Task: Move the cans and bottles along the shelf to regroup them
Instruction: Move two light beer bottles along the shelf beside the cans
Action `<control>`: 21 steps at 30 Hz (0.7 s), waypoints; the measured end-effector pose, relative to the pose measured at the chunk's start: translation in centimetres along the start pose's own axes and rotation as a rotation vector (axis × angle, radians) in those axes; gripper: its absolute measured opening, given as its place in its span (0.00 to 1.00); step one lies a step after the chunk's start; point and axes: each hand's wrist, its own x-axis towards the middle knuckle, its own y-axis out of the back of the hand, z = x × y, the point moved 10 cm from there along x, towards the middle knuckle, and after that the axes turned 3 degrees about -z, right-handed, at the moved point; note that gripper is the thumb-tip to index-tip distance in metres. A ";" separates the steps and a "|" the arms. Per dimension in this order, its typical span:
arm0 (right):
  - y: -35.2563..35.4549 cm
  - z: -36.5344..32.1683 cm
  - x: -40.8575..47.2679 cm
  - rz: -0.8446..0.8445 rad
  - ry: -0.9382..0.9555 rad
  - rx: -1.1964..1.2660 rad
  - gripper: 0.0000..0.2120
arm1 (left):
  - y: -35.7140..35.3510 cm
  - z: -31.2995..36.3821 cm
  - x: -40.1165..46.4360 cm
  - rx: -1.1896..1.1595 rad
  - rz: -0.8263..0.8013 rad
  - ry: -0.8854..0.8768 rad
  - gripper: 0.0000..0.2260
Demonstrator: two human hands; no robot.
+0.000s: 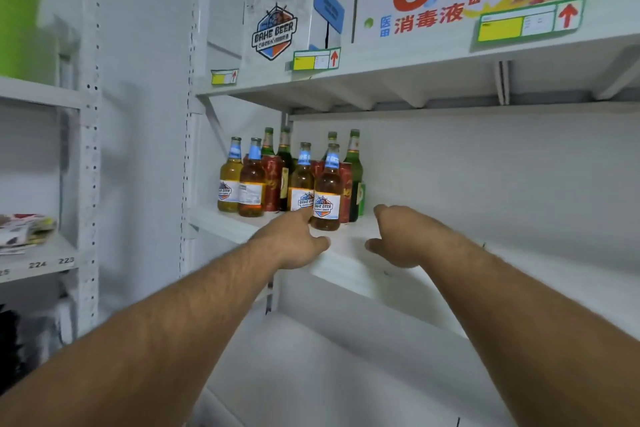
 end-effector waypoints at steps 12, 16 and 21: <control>-0.9 -3.2 9.6 0.013 -0.009 0.148 0.20 | 1.7 -5.6 9.9 -0.076 0.015 0.006 0.26; -1.1 -3.5 11.4 0.034 -0.046 0.200 0.19 | 1.5 -7.2 13.5 -0.100 -0.008 -0.033 0.26; -1.0 -3.7 14.2 0.096 -0.154 0.271 0.22 | 1.6 -9.3 18.2 -0.172 -0.018 -0.098 0.25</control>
